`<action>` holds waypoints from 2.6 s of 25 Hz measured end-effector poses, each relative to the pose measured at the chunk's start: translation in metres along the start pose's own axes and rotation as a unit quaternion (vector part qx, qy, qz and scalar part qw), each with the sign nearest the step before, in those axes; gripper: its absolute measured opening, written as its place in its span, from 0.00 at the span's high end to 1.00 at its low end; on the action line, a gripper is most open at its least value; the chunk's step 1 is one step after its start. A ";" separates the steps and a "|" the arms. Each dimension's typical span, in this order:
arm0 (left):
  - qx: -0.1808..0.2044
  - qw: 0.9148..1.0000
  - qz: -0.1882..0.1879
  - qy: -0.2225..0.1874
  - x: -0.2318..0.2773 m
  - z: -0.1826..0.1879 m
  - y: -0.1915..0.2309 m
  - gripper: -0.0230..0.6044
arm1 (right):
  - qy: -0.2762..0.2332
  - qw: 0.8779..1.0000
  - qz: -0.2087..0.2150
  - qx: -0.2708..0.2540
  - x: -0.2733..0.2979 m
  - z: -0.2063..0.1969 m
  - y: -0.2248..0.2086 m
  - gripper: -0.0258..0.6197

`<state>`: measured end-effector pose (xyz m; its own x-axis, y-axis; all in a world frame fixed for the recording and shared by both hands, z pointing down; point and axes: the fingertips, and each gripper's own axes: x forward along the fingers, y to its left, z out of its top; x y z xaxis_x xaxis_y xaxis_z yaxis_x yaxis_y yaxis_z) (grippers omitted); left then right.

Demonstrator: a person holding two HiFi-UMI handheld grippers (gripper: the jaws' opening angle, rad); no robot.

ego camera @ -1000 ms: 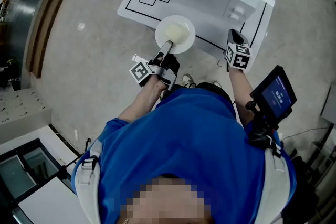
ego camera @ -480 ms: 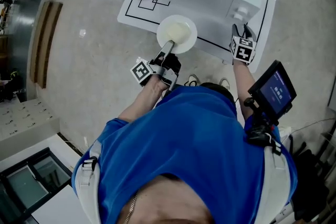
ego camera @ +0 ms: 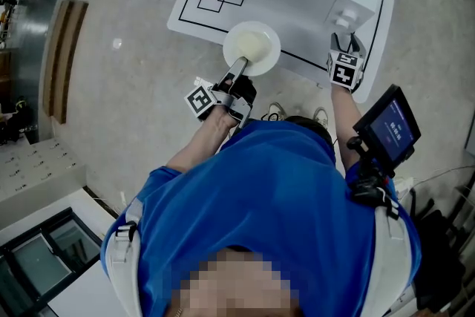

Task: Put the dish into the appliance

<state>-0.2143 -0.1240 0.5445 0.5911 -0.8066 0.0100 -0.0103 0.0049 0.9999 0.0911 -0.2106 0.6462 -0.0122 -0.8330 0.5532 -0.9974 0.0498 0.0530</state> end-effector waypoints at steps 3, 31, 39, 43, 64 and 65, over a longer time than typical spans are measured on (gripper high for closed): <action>0.000 1.000 -0.002 0.001 -0.001 0.002 -0.001 0.92 | 0.001 1.000 -0.007 0.005 -0.002 -0.001 -0.002 0.63; 0.005 1.000 -0.005 0.008 0.005 0.010 -0.012 0.92 | -0.006 0.999 -0.026 0.035 -0.006 0.009 -0.021 0.58; 0.007 1.000 -0.005 -0.001 0.000 0.014 -0.014 0.92 | -0.009 0.999 -0.027 0.033 -0.005 0.012 -0.023 0.58; 0.008 1.000 -0.004 -0.011 -0.008 0.018 -0.016 0.92 | -0.011 0.999 -0.029 0.030 -0.005 0.014 -0.025 0.58; 0.011 0.995 -0.008 -0.100 -0.086 0.037 -0.020 0.92 | -0.013 0.999 -0.038 0.026 0.001 0.021 -0.036 0.58; 0.013 0.994 -0.006 -0.111 -0.095 0.042 -0.018 0.92 | -0.012 0.999 -0.038 0.026 0.002 0.021 -0.036 0.58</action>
<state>-0.3037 -0.0723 0.5257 0.3979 -0.9174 -0.0070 -0.0263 -0.0191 0.9995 0.1258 -0.2252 0.6282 0.0633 -0.8467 0.5283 -0.9978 -0.0434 0.0500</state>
